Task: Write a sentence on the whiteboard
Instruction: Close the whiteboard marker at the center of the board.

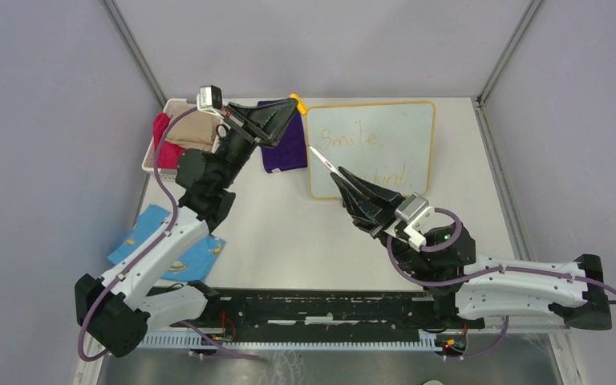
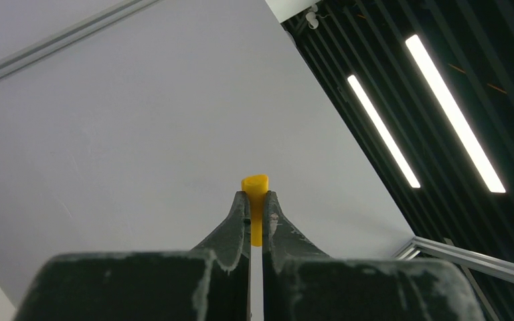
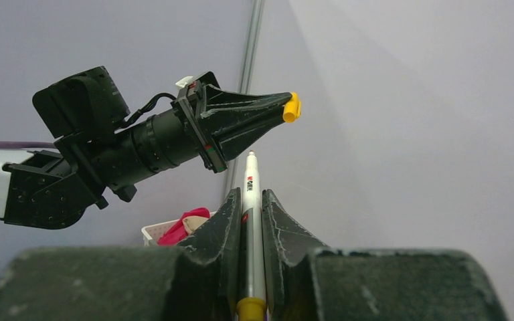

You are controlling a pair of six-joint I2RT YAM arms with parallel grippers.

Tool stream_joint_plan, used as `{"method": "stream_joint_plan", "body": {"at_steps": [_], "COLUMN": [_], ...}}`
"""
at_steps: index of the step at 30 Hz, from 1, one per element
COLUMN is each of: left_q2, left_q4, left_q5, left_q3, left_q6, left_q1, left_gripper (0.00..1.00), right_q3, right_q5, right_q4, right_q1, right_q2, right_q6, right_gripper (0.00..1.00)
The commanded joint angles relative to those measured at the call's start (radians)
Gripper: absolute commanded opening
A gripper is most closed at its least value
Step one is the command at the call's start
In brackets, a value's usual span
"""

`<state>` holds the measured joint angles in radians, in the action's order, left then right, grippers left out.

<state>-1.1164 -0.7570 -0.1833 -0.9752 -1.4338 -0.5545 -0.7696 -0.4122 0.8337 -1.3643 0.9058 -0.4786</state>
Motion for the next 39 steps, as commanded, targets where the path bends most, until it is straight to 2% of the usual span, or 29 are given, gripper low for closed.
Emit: {"method": "stream_joint_plan", "body": {"at_steps": [1, 11, 39], "left_q2": [0.031, 0.016, 0.011], "left_q4": [-0.012, -0.010, -0.005], "left_q5": [0.019, 0.012, 0.018], "left_q3": [-0.028, -0.042, -0.037], "left_q6": [-0.009, 0.009, 0.046], "left_q1": [-0.029, -0.072, -0.121], "left_gripper": [0.02, 0.02, 0.02], "right_q3": [-0.046, -0.015, -0.028], "right_q5": [-0.045, -0.110, -0.094], "right_q4": [0.084, 0.165, 0.139], "right_q1": [-0.015, -0.016, -0.016], "right_q2": [0.000, -0.012, -0.012], "right_q6": [-0.016, 0.001, 0.036], "right_gripper": [0.00, 0.00, 0.00]}}
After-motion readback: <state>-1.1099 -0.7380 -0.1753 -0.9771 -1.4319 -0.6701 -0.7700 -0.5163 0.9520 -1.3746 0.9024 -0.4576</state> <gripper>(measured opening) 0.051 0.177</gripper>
